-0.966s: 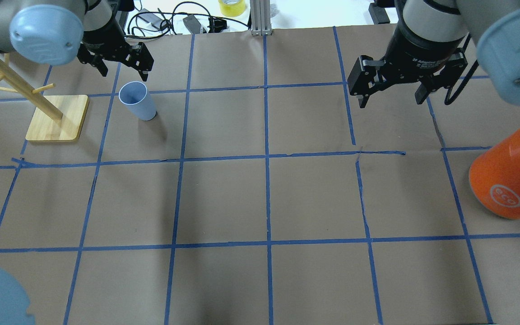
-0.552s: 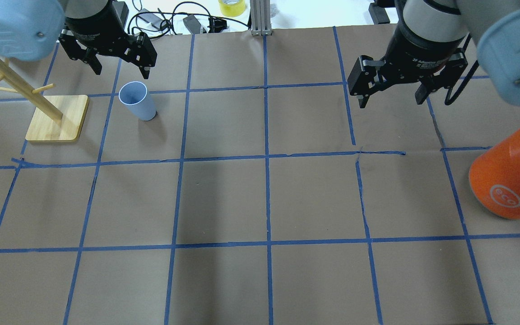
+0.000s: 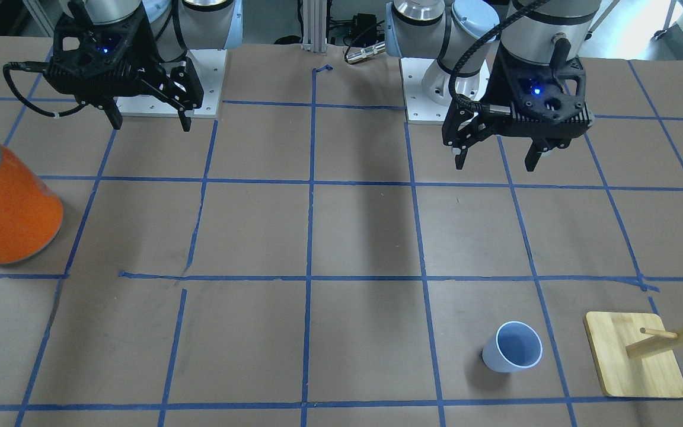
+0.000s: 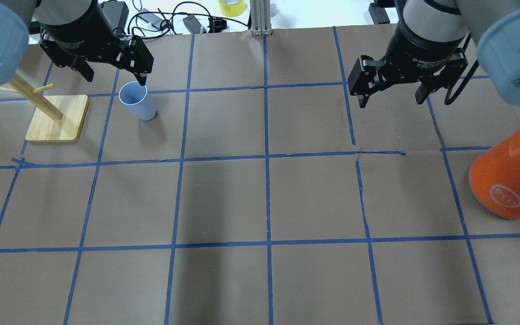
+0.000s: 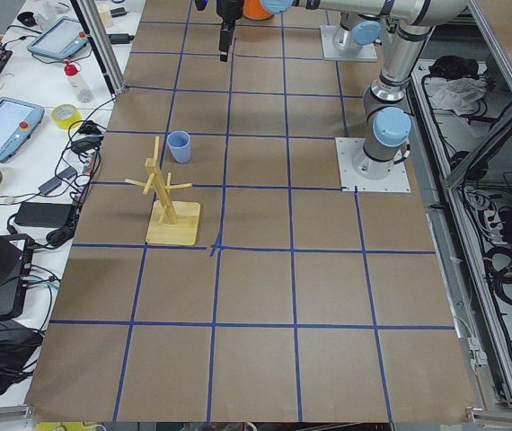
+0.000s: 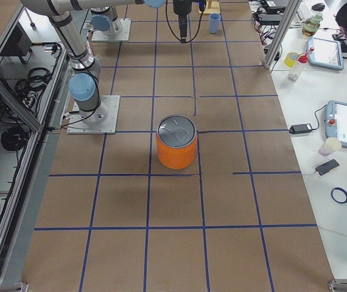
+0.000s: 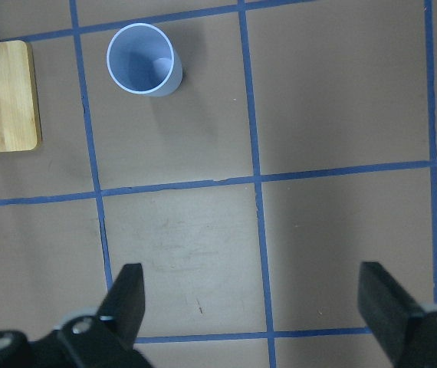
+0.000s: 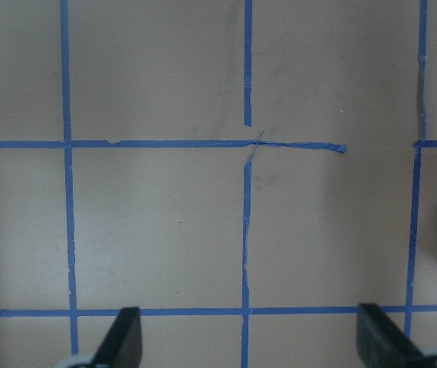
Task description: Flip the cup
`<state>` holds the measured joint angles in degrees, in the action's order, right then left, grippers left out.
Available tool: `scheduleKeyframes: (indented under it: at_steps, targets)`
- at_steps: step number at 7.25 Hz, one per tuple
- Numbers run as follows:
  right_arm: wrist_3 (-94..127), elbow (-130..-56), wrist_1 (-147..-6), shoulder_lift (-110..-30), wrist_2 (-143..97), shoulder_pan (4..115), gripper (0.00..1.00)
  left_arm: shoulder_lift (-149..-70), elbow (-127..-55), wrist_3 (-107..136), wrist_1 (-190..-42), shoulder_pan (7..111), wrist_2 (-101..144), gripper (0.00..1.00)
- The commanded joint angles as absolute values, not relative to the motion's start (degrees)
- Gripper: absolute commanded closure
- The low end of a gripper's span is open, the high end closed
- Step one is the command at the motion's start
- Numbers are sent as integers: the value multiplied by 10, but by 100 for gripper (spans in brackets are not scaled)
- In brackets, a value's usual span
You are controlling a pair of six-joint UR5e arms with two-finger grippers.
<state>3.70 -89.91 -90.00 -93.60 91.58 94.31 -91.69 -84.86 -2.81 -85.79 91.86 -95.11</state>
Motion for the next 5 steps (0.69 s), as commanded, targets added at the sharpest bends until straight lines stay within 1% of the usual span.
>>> scheduleKeyframes:
  at_steps: [1,5]
  targets:
    - [37,-899,-900,-936,916,943,0,-907,-857,-27,-863,917,-953,0]
    - [37,-899,-900,-936,917,943,0,-908,-857,-24,-864,913,-947,0]
